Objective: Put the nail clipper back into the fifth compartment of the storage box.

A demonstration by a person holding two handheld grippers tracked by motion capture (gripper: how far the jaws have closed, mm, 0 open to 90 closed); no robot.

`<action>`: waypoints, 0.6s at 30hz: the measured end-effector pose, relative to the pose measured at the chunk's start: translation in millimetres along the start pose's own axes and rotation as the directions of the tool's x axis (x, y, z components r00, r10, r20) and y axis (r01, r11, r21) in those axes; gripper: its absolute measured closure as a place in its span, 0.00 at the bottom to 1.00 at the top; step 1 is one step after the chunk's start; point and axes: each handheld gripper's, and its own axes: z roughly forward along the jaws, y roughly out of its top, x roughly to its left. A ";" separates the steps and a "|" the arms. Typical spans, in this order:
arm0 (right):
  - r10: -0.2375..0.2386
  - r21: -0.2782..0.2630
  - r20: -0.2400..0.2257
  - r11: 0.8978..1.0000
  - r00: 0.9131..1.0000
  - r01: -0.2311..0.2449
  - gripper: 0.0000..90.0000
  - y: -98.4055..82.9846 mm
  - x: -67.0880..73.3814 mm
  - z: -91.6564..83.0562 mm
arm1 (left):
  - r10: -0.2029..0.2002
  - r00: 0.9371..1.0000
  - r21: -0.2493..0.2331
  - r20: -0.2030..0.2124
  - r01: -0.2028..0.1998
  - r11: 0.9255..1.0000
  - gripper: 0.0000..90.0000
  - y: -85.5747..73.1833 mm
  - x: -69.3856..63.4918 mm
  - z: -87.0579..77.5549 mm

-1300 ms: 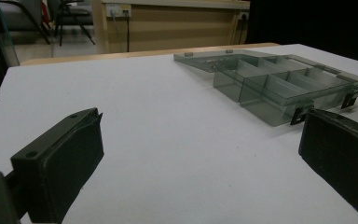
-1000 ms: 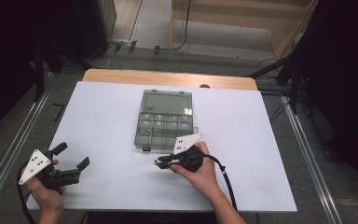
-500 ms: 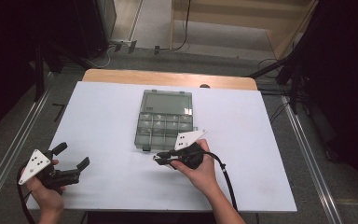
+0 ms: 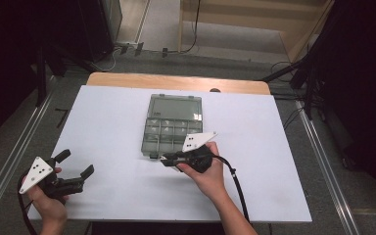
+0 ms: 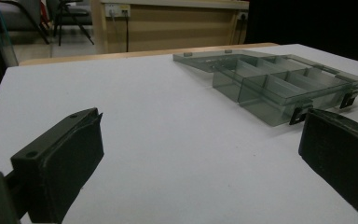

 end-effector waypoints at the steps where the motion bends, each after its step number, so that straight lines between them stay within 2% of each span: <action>1: 0.003 -0.004 0.002 1.000 1.000 -0.003 0.88 0.7 -0.4 0.0 | 0.000 1.000 0.000 0.000 0.000 1.000 0.00 0.0 0.0 0.1; 15: 0.032 -0.056 0.027 0.998 0.999 -0.030 0.88 10.8 -3.8 3.7 | -0.003 1.000 -0.003 0.001 0.003 1.000 0.00 0.0 -0.1 0.1; 18: 0.047 -0.071 0.043 0.996 0.998 -0.044 0.88 12.4 -4.8 4.6 | -0.003 1.000 -0.003 0.002 0.003 1.000 0.00 0.0 0.0 -0.1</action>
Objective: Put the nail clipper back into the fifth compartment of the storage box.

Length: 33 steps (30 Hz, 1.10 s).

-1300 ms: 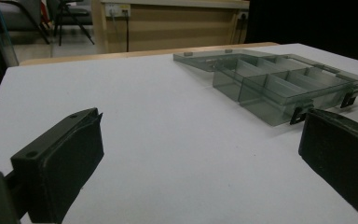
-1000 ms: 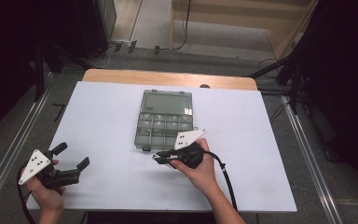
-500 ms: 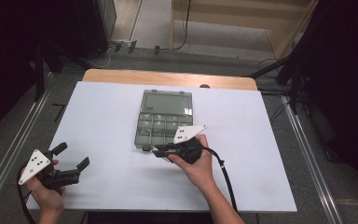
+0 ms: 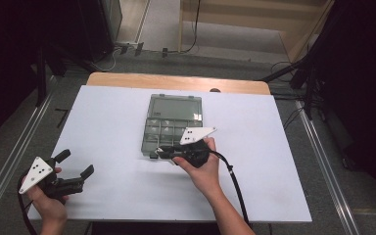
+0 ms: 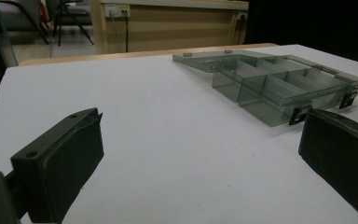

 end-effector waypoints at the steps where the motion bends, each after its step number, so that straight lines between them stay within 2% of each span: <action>1: 0.000 0.000 0.000 1.000 1.000 0.000 0.88 0.0 0.0 0.0 | 0.000 1.000 0.000 0.000 0.000 1.000 0.00 0.0 0.0 0.0; 7: 0.007 -0.004 0.015 1.000 1.000 -0.007 0.88 4.1 -0.7 1.5 | -0.002 1.000 -0.001 0.002 0.002 1.000 0.00 0.0 0.2 -0.2; 16: 0.049 -0.009 0.027 0.999 0.998 -0.049 0.88 9.9 -4.8 6.5 | -0.002 1.000 -0.001 0.002 0.002 1.000 0.00 0.0 0.2 -0.1; 23: 0.087 -0.048 0.046 0.995 0.995 -0.085 0.88 10.9 -8.8 11.0 | -0.002 1.000 -0.002 0.003 0.002 1.000 0.00 0.0 0.3 -0.4; 33: 0.117 -0.079 0.072 0.991 0.991 -0.111 0.88 17.2 -9.3 21.1 | -0.002 1.000 -0.001 0.004 0.002 1.000 0.00 0.0 0.3 -0.2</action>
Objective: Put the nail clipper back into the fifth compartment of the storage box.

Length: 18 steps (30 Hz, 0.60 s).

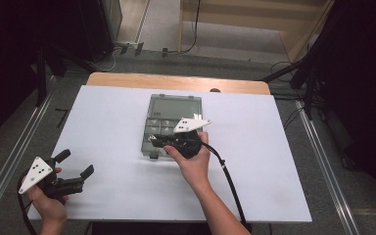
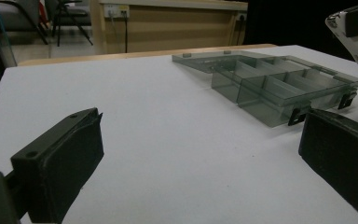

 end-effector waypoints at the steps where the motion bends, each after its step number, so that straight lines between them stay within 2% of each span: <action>1: -0.001 -0.002 0.002 1.000 1.000 0.001 0.88 0.3 0.1 0.9 | 0.000 1.000 0.000 0.000 0.000 1.000 0.00 0.0 0.0 0.0; 18: 0.028 -0.041 0.037 0.999 0.999 -0.026 0.88 8.2 3.3 27.5 | -0.004 1.000 -0.004 0.003 0.004 1.000 0.00 0.1 0.2 0.0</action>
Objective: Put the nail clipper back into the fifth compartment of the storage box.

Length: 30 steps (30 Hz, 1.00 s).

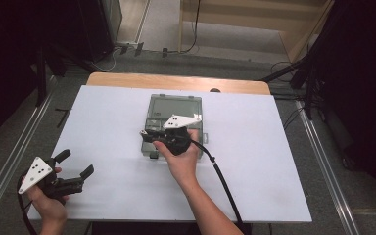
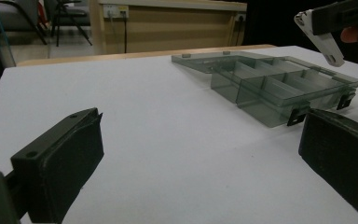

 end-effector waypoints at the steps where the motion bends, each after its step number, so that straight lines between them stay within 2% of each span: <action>1: 0.007 -0.002 0.003 1.000 1.000 -0.007 0.88 0.1 -0.3 1.0 | 0.000 1.000 0.000 0.000 0.000 1.000 0.00 0.0 0.0 0.0; 8: 0.041 -0.012 0.015 0.999 0.999 -0.040 0.88 -1.8 -5.0 9.2 | -0.002 1.000 -0.002 0.002 0.002 1.000 0.00 0.0 0.2 -0.1; 14: 0.068 -0.012 0.049 0.998 0.996 -0.068 0.88 -6.8 -7.8 18.1 | -0.003 1.000 -0.002 0.002 0.003 1.000 0.00 0.0 0.3 -0.1; 18: 0.105 -0.020 0.097 0.994 0.990 -0.104 0.88 -11.9 -8.5 24.9 | -0.004 1.000 -0.002 0.002 0.004 1.000 0.00 0.0 0.5 -0.4; 26: 0.122 -0.012 0.176 0.992 0.977 -0.122 0.88 -21.7 -5.7 33.6 | -0.005 1.000 -0.003 0.004 0.005 1.000 0.00 0.0 1.3 -0.7; 30: 0.137 0.009 0.191 0.990 0.972 -0.141 0.88 -28.5 -8.4 33.8 | -0.006 1.000 -0.003 -0.002 0.006 1.000 0.00 0.1 1.4 -0.8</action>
